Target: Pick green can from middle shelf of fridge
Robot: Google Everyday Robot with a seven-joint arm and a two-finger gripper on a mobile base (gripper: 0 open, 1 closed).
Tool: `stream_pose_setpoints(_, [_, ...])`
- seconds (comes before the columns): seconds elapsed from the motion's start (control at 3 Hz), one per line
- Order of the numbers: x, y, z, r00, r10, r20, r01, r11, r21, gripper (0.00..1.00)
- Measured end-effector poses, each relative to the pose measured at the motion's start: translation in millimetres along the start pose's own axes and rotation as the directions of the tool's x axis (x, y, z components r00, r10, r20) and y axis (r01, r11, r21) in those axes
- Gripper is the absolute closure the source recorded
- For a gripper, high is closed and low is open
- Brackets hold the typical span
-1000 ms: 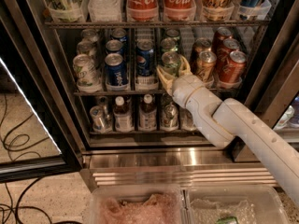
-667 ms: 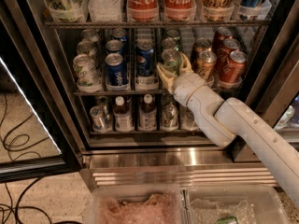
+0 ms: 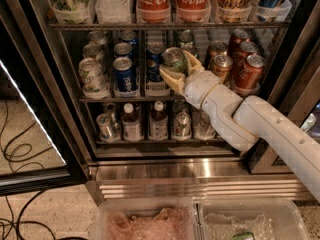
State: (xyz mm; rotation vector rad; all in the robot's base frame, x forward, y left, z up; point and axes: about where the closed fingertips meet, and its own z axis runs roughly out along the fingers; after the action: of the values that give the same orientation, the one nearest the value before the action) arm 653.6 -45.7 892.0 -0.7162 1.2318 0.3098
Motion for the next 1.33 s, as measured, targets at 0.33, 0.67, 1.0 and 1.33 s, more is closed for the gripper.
stream_pose_setpoints(0.33, [-18.5,24.9,-3.9,0.999,0.036,-0.038,-0.039,0.9936,-0.106,1.0])
stream_pose_setpoints(0.67, [-26.9,22.5,-35.8,0.989,0.047,-0.138,-0.067,0.9875,-0.143,1.0])
stream_pose_setpoints(1.0, [-18.1,-1.4,-54.7,0.979,0.08,-0.189,-0.1,0.9904,-0.095,1.0])
stream_pose_setpoints(1.33, [-18.1,-1.3,-54.7,0.979,0.08,-0.189,-0.1,0.9904,-0.096,1.0])
